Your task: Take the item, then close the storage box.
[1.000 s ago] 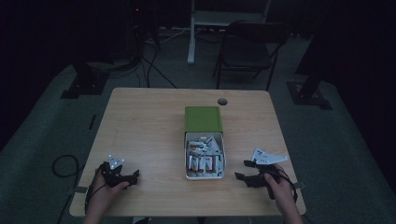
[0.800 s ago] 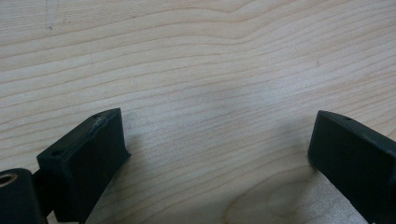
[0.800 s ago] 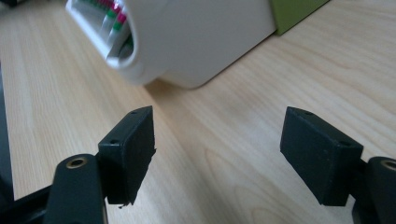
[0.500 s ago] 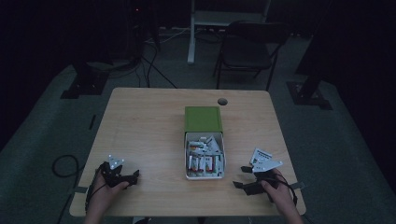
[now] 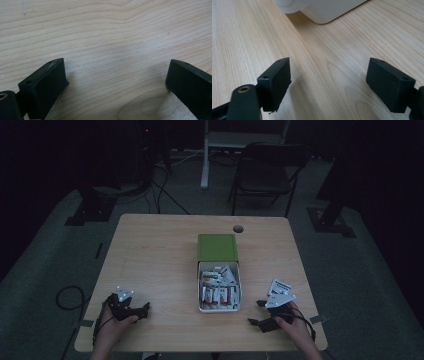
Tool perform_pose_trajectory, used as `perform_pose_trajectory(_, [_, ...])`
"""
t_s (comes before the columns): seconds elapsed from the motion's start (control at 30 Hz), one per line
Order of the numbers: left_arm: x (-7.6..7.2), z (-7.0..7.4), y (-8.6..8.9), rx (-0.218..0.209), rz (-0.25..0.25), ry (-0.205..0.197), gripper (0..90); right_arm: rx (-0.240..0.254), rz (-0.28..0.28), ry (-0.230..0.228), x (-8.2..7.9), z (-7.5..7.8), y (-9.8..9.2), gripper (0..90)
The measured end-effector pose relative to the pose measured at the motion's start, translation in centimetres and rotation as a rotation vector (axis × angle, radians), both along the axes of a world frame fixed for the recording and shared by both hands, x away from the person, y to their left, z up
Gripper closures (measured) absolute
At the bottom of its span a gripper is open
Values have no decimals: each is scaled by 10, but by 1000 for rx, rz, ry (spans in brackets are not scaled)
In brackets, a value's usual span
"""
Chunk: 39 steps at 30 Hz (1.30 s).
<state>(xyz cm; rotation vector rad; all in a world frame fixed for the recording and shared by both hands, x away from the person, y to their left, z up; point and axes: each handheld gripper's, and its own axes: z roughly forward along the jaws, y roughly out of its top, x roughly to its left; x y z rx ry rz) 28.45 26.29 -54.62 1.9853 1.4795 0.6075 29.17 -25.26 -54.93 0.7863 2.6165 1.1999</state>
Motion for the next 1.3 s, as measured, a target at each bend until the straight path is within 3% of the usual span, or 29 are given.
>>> perform_pose_trajectory(0.13, [-1,0,-1,-1,5,0,39,-19,0,-14,-2,0,2,147])
perform_pose_trajectory(0.2, [-1,0,-1,-4,1,-1,39,-59,-3,-38,-3,-1,5,120])
perform_pose_trajectory(0.37, [-4,0,-3,0,-44,1,39,-66,-11,-42,-4,-1,7,116])
perform_pose_trajectory(0.5, [-8,3,-7,11,-175,29,58,-67,-18,-44,-4,-1,8,117])
perform_pose_trajectory(0.6, [-10,5,-11,18,-216,46,64,-67,-22,-43,-5,-1,8,116])
perform_pose_trajectory(0.63, [-12,7,-19,25,-277,72,64,-67,-22,-44,-5,-1,8,116])
perform_pose_trajectory(0.67, [-13,8,-22,32,-302,81,80,-66,-22,-42,-3,-1,8,122])
perform_pose_trajectory(0.77, [-14,12,-32,18,-355,89,181,-65,-28,-45,-3,-1,7,134])
perform_pose_trajectory(0.83, [-15,12,-36,16,-373,97,179,-65,-25,-46,-4,0,7,135])
perform_pose_trajectory(0.87, [-15,14,-42,8,-407,97,180,-53,-19,-48,-5,2,7,135])
perform_pose_trajectory(1.03, [-16,19,-58,-43,-485,64,179,-5,-22,-65,-5,10,5,135])
perform_pose_trajectory(1.3, [-14,27,-79,-92,-558,3,179,54,-54,-88,-1,23,4,135])
